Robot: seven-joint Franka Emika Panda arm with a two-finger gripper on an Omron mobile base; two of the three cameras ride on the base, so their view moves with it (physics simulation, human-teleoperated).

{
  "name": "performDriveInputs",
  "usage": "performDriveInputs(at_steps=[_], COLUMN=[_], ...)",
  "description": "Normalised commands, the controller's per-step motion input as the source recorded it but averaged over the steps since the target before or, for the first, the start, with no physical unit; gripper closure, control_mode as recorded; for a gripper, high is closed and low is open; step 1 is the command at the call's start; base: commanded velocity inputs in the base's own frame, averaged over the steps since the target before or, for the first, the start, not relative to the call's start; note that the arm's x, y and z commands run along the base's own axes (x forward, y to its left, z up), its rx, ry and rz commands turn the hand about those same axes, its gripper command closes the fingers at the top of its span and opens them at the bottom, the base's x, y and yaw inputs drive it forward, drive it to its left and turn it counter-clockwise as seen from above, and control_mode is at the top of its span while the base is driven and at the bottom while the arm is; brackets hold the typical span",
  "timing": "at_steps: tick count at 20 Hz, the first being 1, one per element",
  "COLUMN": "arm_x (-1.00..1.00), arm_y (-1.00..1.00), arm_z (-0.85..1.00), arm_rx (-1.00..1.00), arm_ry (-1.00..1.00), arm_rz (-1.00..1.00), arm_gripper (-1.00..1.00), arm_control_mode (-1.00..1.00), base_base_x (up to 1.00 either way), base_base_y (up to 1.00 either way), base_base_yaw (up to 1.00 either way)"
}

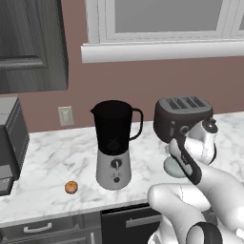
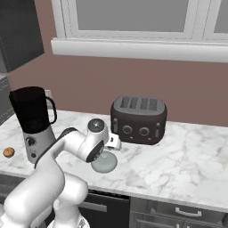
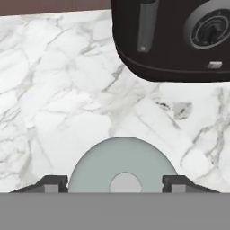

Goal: Open the blender lid, put the tangerine in the blender, close the lid, and start the blender.

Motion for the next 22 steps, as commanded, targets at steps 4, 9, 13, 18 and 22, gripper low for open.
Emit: performDriveInputs(at_steps=[4,9,13,18,22], arm_x=[0.10,-0.24,-0.80,-0.88,-0.93], arm_y=[0.08,0.00,0.00,0.07,0.45], arm_z=[-0.05,0.29,0.96,1.00,1.00], arm_rx=[0.00,0.00,0.00,-0.04,-0.10], arm_ry=[0.12,0.04,-0.04,-0.09,-0.07], arm_rz=[0.00,-0.02,-0.01,-0.02,-0.02], arm_gripper=[-1.00,-1.00,-1.00,-1.00,-1.00], arm_control_mode=[-1.00,-1.00,-1.00,-1.00,-1.00], base_base_x=[0.00,0.00,0.00,0.00,0.00], base_base_y=[0.00,0.00,0.00,0.00,0.00], base_base_yaw=[0.00,0.00,0.00,0.00,0.00])
